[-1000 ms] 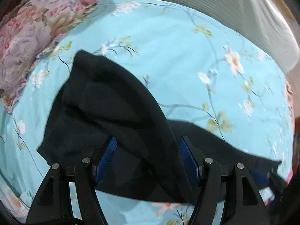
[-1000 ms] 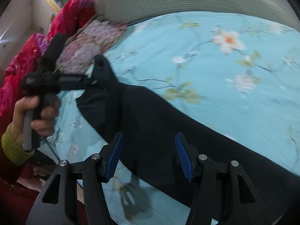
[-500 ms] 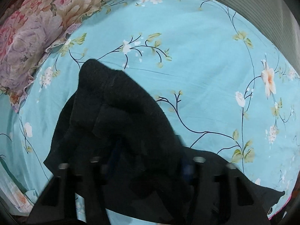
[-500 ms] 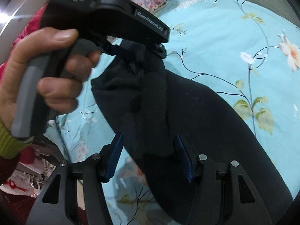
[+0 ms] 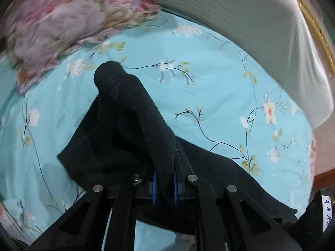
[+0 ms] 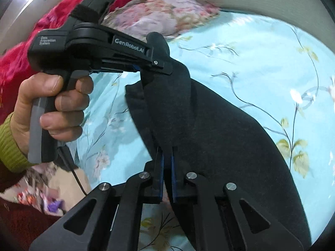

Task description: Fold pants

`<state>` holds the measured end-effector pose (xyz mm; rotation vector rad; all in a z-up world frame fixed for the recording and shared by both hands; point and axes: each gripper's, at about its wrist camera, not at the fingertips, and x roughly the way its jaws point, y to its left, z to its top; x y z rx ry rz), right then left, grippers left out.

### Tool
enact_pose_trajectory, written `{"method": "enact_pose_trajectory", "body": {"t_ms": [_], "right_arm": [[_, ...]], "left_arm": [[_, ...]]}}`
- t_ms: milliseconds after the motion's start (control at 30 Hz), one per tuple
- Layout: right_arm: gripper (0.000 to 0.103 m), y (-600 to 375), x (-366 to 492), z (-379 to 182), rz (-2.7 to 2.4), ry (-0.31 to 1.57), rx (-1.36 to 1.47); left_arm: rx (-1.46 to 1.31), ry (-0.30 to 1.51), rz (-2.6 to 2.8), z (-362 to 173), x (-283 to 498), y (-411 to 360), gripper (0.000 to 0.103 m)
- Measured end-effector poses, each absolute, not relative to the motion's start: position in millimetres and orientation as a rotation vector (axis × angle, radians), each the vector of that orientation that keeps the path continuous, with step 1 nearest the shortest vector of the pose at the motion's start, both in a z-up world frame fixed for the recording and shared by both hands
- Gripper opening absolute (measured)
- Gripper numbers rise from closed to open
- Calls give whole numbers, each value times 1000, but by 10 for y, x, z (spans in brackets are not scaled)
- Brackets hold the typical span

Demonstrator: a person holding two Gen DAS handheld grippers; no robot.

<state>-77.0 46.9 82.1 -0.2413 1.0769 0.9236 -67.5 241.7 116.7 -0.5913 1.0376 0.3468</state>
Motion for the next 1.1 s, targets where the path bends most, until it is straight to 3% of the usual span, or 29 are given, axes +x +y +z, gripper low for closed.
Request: {"method": "enact_pose_trajectory", "body": {"t_ms": [333, 733, 1000, 1100], "right_arm": [[7, 649, -874, 645, 942, 1097, -382], [7, 693, -804, 403, 903, 1169, -443], [11, 646, -758, 402, 869, 1213, -411], [28, 579, -746, 436, 856, 1226, -397]], "left_arm": [[-695, 1000, 359, 857, -1221, 2557, 9], [-742, 1022, 324, 551, -1343, 2597, 12], [-771, 1035, 375, 570, -1538, 2733, 40], [-780, 1039, 404, 609, -1603, 2812, 51]]}}
